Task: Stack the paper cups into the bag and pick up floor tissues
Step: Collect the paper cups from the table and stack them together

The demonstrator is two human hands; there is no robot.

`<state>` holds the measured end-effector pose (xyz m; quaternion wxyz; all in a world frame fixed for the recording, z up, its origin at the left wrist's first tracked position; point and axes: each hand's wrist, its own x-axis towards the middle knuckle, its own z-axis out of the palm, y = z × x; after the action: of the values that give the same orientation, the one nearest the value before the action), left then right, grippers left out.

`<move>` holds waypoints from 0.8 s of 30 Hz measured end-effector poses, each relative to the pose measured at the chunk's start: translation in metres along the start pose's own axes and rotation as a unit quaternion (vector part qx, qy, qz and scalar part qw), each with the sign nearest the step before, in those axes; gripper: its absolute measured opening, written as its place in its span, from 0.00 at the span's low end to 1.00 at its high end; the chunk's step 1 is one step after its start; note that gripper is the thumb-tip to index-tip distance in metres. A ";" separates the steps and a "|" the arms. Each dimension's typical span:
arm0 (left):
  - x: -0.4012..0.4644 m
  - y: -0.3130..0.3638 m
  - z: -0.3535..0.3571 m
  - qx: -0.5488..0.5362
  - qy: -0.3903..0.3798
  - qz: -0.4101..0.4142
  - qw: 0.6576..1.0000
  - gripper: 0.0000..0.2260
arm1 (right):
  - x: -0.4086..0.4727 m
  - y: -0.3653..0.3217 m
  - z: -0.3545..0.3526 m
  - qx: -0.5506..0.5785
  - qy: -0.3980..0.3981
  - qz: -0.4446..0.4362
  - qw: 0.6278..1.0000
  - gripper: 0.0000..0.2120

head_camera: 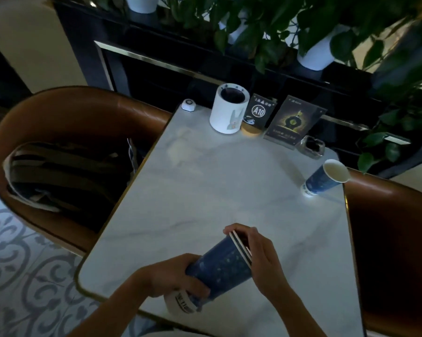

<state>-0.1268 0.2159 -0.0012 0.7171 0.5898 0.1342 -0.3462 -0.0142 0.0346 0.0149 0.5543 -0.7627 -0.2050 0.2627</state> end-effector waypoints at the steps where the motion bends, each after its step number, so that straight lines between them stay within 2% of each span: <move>1: 0.004 0.001 0.004 -0.021 -0.013 -0.007 1.000 0.18 | -0.002 0.000 -0.006 0.011 0.002 -0.007 1.000 0.30; 4: 0.020 0.003 0.018 -0.084 -0.059 -0.008 0.995 0.17 | -0.005 0.005 -0.023 0.039 0.006 -0.013 0.999 0.34; 8: 0.043 0.009 0.033 -0.097 -0.069 -0.019 0.993 0.30 | -0.004 0.011 -0.047 0.054 0.004 -0.014 0.998 0.33; 11: 0.058 0.014 0.042 -0.091 -0.061 -0.021 0.994 0.30 | -0.003 0.018 -0.066 0.065 0.003 -0.006 0.998 0.33; 14: 0.072 0.021 0.052 -0.072 -0.046 -0.020 0.996 0.26 | -0.001 0.024 -0.083 0.074 0.008 -0.006 0.997 0.31; 17: 0.086 0.033 0.064 -0.030 0.005 -0.014 0.999 0.22 | 0.003 0.033 -0.102 0.078 0.020 -0.010 0.997 0.29; 20: 0.100 0.046 0.072 0.042 0.077 -0.001 0.996 0.25 | 0.009 0.042 -0.122 0.091 0.044 -0.007 0.995 0.33; 24: 0.119 0.065 0.084 0.165 0.146 0.042 0.975 0.26 | 0.021 0.060 -0.146 0.092 0.082 0.024 0.992 0.33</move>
<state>-0.0161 0.1008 -0.0011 0.5966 0.7492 0.1536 -0.2433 0.0950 -0.0781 -0.0096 0.6304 -0.7322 -0.1160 0.2301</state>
